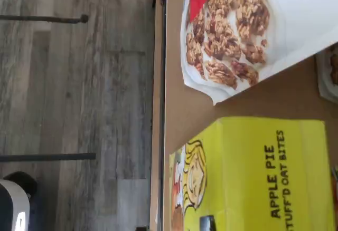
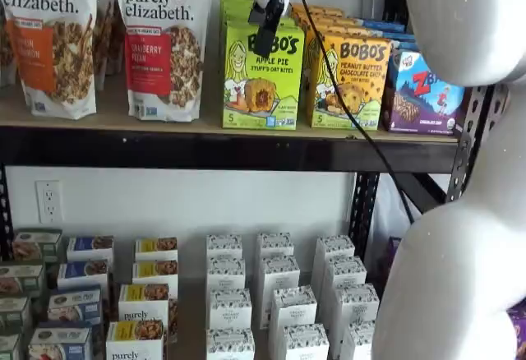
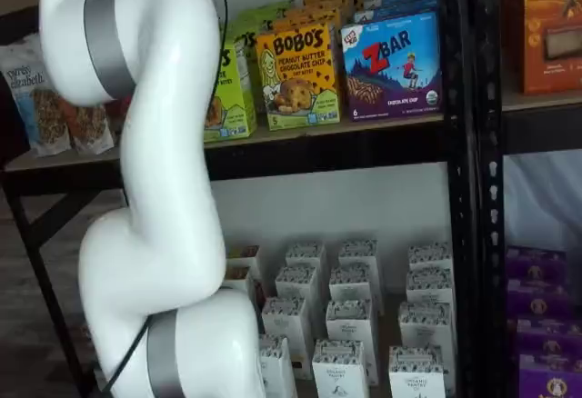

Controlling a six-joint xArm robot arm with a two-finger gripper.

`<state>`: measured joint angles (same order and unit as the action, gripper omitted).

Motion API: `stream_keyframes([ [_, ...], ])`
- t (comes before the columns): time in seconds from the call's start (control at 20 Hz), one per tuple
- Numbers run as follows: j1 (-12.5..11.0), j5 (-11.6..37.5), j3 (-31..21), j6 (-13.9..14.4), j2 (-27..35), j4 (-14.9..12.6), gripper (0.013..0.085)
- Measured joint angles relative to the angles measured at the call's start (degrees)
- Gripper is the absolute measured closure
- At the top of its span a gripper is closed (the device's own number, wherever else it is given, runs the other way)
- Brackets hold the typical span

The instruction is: Pick the green box on the top shelf, the fourth from the left

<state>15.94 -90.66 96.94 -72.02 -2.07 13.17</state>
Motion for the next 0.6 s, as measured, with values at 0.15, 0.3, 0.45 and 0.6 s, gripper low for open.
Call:
stream_keyframes([
  [0.15, 0.15, 0.37, -0.38, 0.09, -0.05, 0.09, 0.0130],
  [0.3, 0.31, 0.69, -0.68, 0.19, -0.10, 0.11, 0.0210],
  [0.45, 0.46, 1.02, -1.03, 0.29, -0.21, 0.08, 0.0290],
  [0.6, 0.48, 1.18, -1.20, 0.30, -0.26, 0.32, 0.0330],
])
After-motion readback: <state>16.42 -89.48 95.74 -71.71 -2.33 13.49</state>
